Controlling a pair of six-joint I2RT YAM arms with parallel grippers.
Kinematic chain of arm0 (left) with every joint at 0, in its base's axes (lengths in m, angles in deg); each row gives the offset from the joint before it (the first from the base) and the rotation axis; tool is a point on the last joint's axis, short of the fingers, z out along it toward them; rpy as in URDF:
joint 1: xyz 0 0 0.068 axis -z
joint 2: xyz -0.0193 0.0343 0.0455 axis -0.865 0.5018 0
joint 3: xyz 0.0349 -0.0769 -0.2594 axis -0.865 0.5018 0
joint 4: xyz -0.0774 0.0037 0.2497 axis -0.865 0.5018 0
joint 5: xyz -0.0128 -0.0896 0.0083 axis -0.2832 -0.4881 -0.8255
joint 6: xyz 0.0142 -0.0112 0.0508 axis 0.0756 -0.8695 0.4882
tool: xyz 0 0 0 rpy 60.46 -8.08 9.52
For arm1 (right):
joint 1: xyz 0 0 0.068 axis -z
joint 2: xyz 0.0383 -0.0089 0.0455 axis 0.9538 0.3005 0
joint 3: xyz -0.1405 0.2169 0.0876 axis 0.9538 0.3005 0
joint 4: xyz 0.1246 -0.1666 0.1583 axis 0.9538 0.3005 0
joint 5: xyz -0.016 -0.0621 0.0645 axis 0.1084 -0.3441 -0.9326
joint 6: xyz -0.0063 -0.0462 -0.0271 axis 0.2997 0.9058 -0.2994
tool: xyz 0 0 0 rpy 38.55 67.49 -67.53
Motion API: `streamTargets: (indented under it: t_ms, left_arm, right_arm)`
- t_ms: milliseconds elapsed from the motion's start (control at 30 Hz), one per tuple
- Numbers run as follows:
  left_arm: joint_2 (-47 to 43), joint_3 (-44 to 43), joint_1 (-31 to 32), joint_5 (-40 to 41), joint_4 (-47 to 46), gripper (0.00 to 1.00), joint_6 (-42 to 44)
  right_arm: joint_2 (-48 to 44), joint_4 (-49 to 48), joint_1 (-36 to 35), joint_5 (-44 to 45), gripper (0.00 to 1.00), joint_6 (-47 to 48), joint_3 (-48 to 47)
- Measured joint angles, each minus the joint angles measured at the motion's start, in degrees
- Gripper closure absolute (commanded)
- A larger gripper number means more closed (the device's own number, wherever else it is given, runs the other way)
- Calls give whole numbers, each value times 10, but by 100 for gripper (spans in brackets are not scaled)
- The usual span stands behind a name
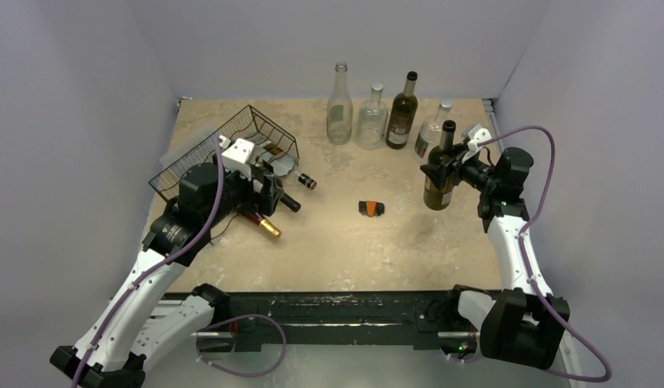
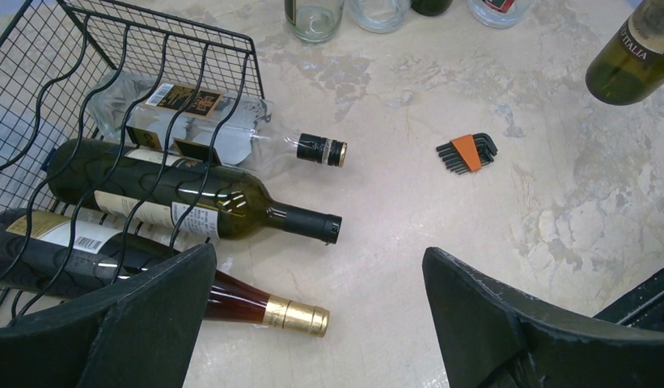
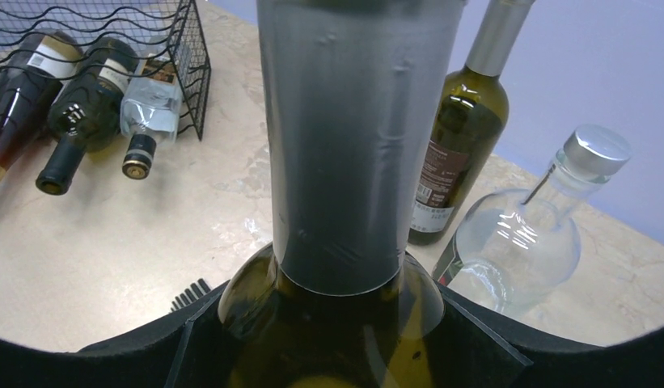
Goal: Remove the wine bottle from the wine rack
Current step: Pick up the wine bottle from the wine rack, then place the wine bottle at the center of the board.
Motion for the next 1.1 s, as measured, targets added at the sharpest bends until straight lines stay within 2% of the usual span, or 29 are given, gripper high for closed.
streamTargets:
  t_ms: [300,500,700,833,1100]
  left_arm:
    - [8,1,0,7,0,0,0]
    - [11,1,0,9,0,0,0]
    - [11,1,0,9,0,0,1]
    - [11,1,0,9,0,0,1]
    - [16,1,0,9,0,0,2]
  right_arm:
    - [53,-66,4,19,87,-44,0]
    - [96,-151,5,50,87,-87,0]
    - [138,-265,5,111,86,-132,1]
    - [149,-336,5,170,93,-148,19]
    - [189,-408,6,278,91,-168,42]
